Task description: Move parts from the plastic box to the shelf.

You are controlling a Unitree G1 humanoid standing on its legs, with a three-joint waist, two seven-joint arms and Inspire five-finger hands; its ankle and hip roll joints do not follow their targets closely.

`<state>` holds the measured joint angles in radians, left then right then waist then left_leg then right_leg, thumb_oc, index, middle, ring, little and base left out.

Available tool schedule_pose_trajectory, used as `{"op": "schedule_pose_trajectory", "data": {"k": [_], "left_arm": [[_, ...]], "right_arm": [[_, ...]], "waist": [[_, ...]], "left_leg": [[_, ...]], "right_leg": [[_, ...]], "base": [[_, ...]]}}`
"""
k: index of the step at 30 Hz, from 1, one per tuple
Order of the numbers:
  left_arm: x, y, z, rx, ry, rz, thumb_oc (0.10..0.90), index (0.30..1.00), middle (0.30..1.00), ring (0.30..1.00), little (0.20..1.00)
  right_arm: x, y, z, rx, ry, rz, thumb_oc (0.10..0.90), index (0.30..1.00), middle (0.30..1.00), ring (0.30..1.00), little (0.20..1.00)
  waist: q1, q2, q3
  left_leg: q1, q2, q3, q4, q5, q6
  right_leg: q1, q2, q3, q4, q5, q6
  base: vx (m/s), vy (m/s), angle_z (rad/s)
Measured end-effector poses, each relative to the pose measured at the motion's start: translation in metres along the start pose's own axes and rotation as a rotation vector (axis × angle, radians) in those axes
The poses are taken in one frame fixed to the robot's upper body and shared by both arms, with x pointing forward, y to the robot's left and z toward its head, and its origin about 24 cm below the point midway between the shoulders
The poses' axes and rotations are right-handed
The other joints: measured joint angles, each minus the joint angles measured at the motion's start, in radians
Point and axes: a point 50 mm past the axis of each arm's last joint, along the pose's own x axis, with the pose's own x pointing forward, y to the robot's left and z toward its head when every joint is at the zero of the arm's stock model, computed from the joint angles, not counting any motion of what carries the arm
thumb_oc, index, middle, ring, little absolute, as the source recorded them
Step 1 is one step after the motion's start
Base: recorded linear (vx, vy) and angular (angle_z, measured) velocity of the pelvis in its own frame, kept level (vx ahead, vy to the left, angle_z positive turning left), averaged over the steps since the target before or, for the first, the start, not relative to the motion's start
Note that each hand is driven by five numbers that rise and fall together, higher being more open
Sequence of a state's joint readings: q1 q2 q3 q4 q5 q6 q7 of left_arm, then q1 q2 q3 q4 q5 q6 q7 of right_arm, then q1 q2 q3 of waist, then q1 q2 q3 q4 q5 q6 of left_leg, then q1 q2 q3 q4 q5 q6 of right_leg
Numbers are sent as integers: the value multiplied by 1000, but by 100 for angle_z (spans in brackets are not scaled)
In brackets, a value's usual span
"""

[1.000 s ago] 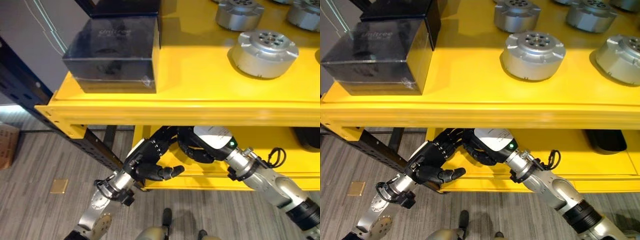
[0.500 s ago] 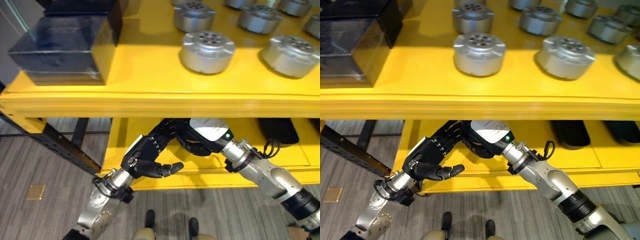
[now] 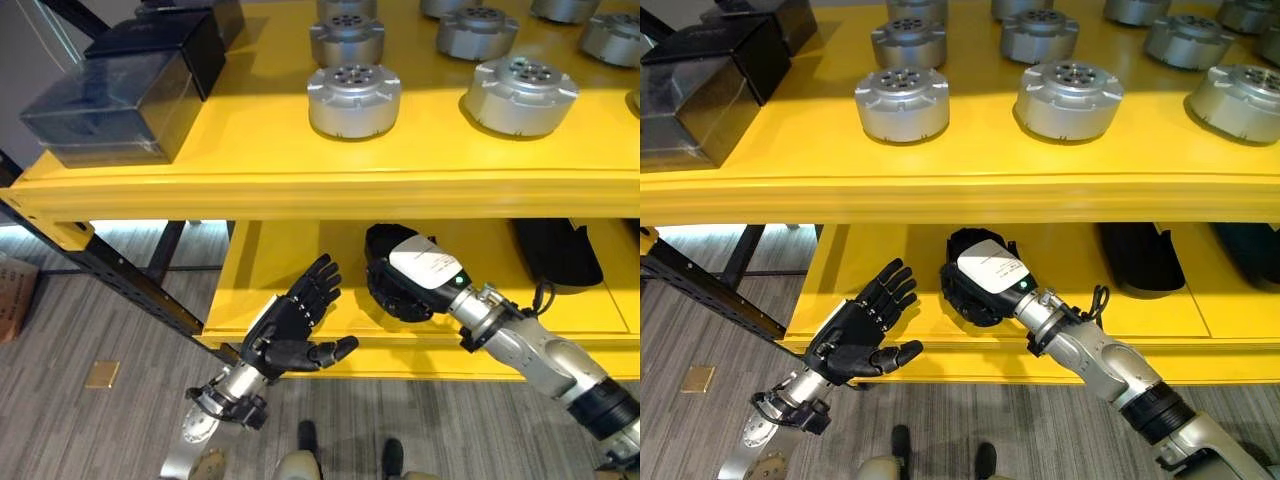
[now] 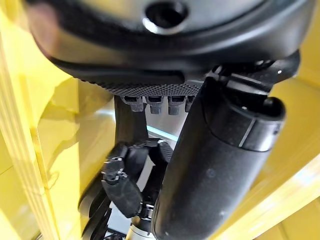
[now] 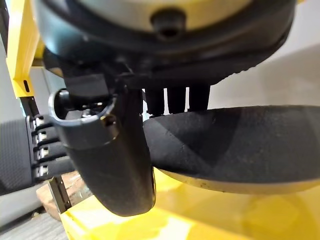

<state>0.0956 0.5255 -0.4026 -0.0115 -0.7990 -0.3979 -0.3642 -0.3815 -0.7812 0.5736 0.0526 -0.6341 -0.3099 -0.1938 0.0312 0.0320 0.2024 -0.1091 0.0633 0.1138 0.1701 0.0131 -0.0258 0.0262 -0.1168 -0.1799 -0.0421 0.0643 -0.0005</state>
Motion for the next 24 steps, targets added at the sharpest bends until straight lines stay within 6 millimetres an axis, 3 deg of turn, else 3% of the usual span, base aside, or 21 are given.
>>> {"op": "schedule_pose_trajectory", "data": {"k": [1, 2, 4, 11, 16, 18, 24], "left_arm": [[12, -2, 6, 47, -22, -31, 900, 1000, 1000, 1000, 1000], [19, 0, 17, 88, -65, -17, 900, 1000, 1000, 1000, 1000], [17, 4, 28, 144, -101, 36, 900, 1000, 1000, 1000, 1000], [-31, 44, 50, 305, -111, 397, 900, 1000, 1000, 1000, 1000], [-35, 37, 46, 280, -91, 315, 900, 1000, 1000, 1000, 1000], [-26, 23, 46, 235, -97, 171, 900, 1000, 1000, 1000, 1000], [-23, 19, 46, 219, -66, 88, 900, 1000, 1000, 1000, 1000]], "right_arm": [[0, 5, 1, -13, -14, 22, 400, 300, 300, 300, 300], [3, 11, 3, 8, -11, 18, 400, 300, 300, 300, 300], [3, 10, 3, -4, -15, 14, 400, 300, 300, 300, 300], [-15, 31, -24, -24, 132, 69, 400, 300, 300, 300, 300], [-17, 35, -25, -18, 156, 70, 400, 300, 300, 300, 300], [-23, 49, -29, -19, 186, 107, 400, 300, 300, 300, 300], [-37, 61, -45, -41, 273, 172, 400, 300, 300, 300, 300]], "waist": [[-21, 40, -17], [-19, 11, -20], [1, -3, -24], [114, -13, -26], [115, -27, -25], [108, -53, -25], [102, -53, -25]], "left_leg": [[68, 6, -42, -116, 0, -11], [118, -27, -53, -210, 48, 3], [130, -47, -67, -249, 70, 13], [130, -63, -124, -248, 77, 15], [132, -56, -133, -249, 80, 10], [129, -47, -132, -253, 75, 3], [127, -45, -127, -253, 69, 8]], "right_leg": [[17, 16, -1, 1, -5, 45], [47, -9, 3, -39, 10, 63], [51, -24, -14, -47, 18, 77], [80, -40, -67, -47, 4, 98], [87, -34, -74, -46, 2, 100], [87, -27, -70, -46, 4, 97], [83, -24, -63, -46, 5, 94]], "base": [[31, 168, 36], [13, 177, 38], [9, 129, 36], [12, 48, 28], [6, 8, 8], [-20, 6, -4], [-28, -9, -3]]}}
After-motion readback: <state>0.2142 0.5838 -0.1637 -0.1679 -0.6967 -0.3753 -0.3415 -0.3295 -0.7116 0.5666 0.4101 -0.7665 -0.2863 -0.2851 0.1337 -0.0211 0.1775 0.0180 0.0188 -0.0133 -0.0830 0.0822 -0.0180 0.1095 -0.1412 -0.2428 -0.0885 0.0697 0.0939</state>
